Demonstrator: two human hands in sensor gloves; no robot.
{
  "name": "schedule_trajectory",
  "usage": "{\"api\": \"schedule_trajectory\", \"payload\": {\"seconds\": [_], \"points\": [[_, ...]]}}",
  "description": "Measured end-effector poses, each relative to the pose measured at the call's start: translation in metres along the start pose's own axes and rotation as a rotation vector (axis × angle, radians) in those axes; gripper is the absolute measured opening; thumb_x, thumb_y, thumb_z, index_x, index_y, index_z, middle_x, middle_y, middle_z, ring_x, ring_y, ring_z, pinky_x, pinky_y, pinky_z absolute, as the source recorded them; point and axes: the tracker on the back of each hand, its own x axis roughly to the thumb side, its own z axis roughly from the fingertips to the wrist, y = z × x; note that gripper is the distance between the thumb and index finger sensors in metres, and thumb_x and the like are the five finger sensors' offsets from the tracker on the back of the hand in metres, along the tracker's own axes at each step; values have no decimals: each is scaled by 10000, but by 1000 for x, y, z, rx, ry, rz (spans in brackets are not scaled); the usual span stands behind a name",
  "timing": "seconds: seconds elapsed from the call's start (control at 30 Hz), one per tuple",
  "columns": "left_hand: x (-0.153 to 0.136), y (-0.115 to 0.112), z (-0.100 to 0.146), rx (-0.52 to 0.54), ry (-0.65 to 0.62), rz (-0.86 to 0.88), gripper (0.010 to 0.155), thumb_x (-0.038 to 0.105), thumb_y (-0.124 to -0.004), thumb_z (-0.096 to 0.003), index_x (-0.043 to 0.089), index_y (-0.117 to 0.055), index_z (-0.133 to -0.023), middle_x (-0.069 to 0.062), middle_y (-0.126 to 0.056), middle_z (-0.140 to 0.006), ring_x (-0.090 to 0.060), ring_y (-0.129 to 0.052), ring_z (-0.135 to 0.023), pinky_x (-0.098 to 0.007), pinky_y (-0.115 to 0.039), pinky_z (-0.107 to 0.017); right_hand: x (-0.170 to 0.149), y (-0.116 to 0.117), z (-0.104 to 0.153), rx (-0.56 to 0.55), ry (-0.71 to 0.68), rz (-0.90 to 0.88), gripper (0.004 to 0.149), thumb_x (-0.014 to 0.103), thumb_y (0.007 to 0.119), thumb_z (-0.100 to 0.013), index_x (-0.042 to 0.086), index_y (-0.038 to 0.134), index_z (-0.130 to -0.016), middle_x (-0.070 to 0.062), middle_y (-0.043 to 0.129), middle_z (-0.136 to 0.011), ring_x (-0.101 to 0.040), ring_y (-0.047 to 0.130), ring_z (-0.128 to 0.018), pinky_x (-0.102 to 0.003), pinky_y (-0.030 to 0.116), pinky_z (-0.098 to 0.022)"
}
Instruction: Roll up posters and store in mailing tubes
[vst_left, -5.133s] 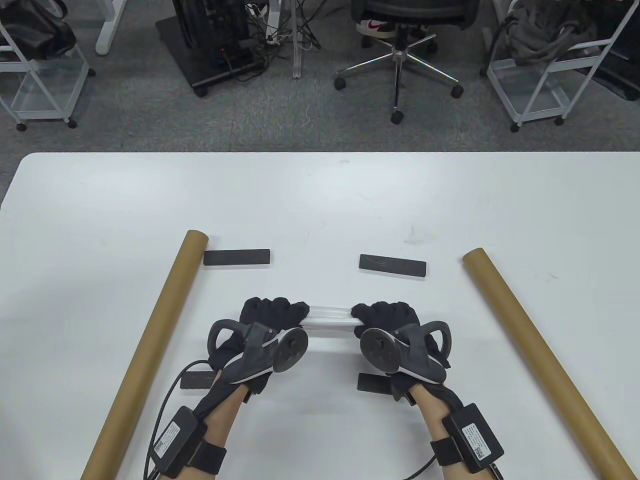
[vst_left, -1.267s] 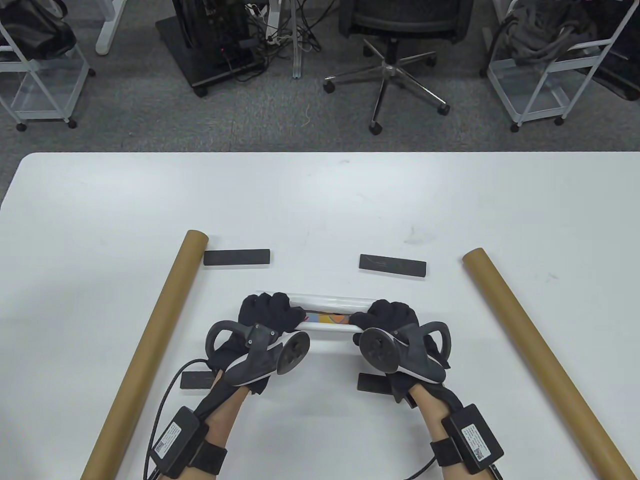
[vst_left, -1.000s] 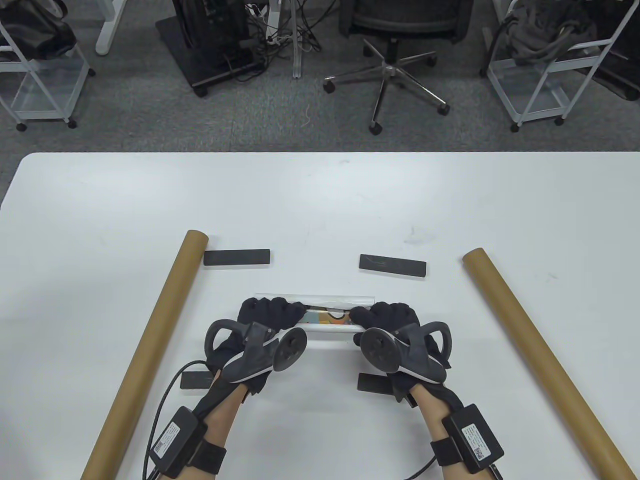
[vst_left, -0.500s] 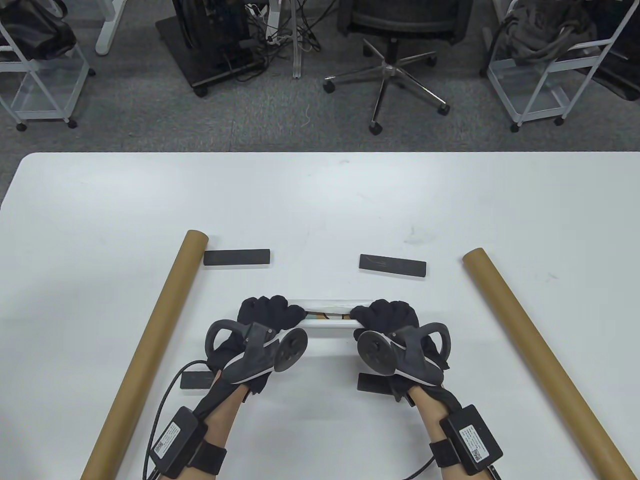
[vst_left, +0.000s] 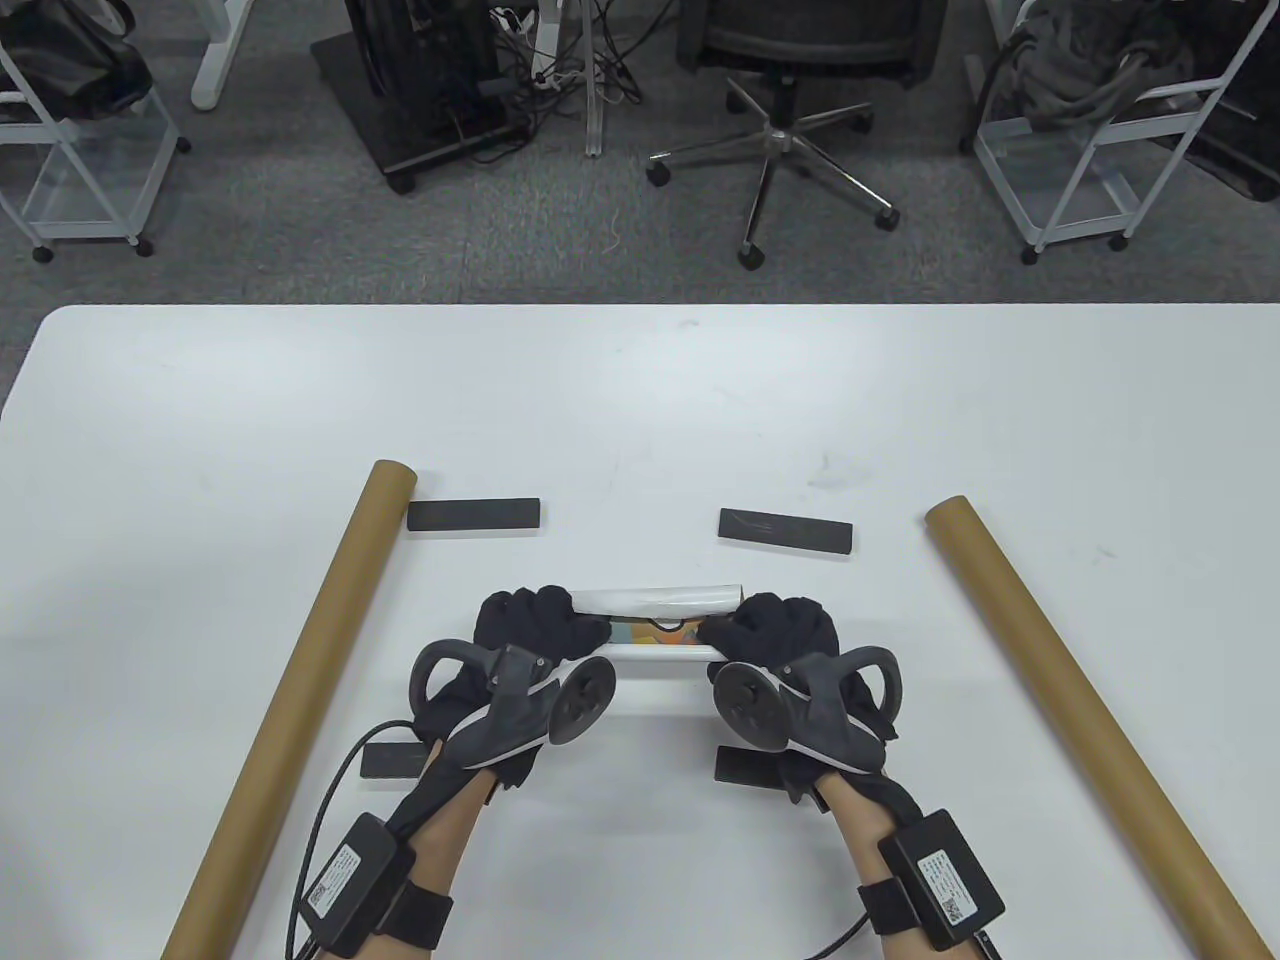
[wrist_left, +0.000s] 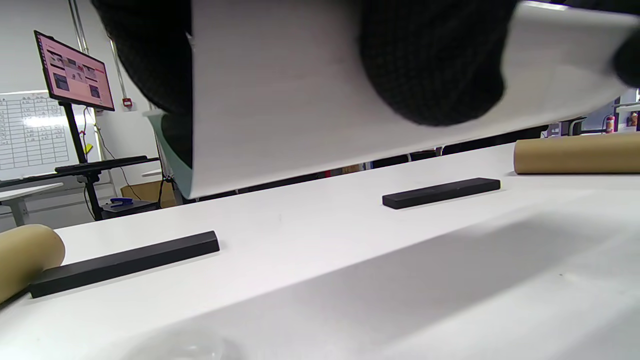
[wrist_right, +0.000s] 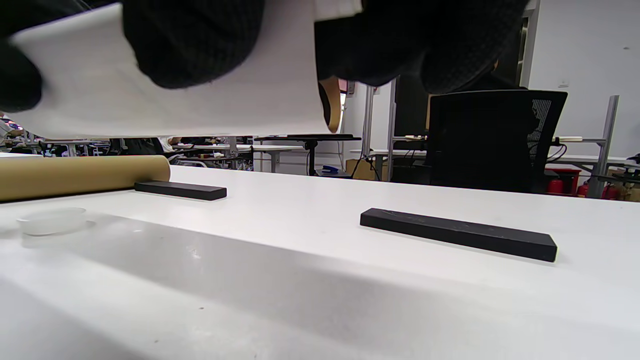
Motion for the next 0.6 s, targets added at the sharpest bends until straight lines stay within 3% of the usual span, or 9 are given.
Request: {"api": "schedule_trajectory", "payload": {"seconds": [0.6], "points": [[-3,-1,-1,-2,1,9,593,501,-815,-425,363,-770,-999,107,-946,-832,-158,-1013,-738,-514,-752,-770,-3,1,-1,19,5,-12,526,381,748,-408,216,750,-908,-15,873,-765,-310,913,-680,-608,700,-657]]}}
